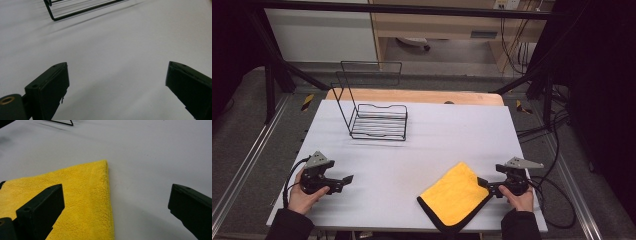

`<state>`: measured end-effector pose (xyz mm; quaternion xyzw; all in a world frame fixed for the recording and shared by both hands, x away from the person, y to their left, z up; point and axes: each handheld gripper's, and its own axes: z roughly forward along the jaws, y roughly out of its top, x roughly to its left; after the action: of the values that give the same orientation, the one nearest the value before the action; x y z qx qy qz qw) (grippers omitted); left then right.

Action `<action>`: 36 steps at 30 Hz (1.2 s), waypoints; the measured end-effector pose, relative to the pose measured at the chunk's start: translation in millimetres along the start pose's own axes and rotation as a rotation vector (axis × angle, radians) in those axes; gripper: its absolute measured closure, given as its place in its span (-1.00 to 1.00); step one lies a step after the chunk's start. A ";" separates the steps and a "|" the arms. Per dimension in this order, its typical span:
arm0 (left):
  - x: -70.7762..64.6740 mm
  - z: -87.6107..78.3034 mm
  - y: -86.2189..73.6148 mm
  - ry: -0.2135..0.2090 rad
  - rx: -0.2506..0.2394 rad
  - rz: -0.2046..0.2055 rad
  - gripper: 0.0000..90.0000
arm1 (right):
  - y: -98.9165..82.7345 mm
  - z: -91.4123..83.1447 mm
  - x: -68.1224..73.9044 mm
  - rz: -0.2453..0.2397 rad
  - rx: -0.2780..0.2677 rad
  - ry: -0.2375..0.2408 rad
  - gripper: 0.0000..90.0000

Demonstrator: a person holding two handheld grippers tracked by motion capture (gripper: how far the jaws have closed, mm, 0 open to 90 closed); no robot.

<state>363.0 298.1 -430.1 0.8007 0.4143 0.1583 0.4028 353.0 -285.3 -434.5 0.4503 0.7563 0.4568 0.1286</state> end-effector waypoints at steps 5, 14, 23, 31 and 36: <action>-4.2 2.8 2.6 -0.002 0.012 -0.006 -0.87 | 0.0 -0.3 0.4 0.004 -0.002 -0.001 -0.98; -16.5 8.4 7.2 -0.008 0.025 0.011 -0.85 | 1.0 0.8 3.5 0.002 0.007 -0.004 -0.97; -56.8 20.0 25.8 -0.051 0.027 0.019 -0.75 | -0.2 4.5 8.9 0.010 0.015 -0.015 -0.94; -97.9 39.3 42.0 -0.117 0.049 0.056 -0.63 | -1.8 8.8 14.1 0.027 0.029 -0.003 -0.87; -116.4 53.9 48.1 -0.159 0.056 0.043 -0.46 | -2.2 8.8 17.3 0.027 0.030 -0.029 -0.84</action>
<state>349.8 162.3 -417.1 0.8302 0.3681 0.0913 0.4085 347.4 -266.8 -437.4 0.4690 0.7550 0.4405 0.1262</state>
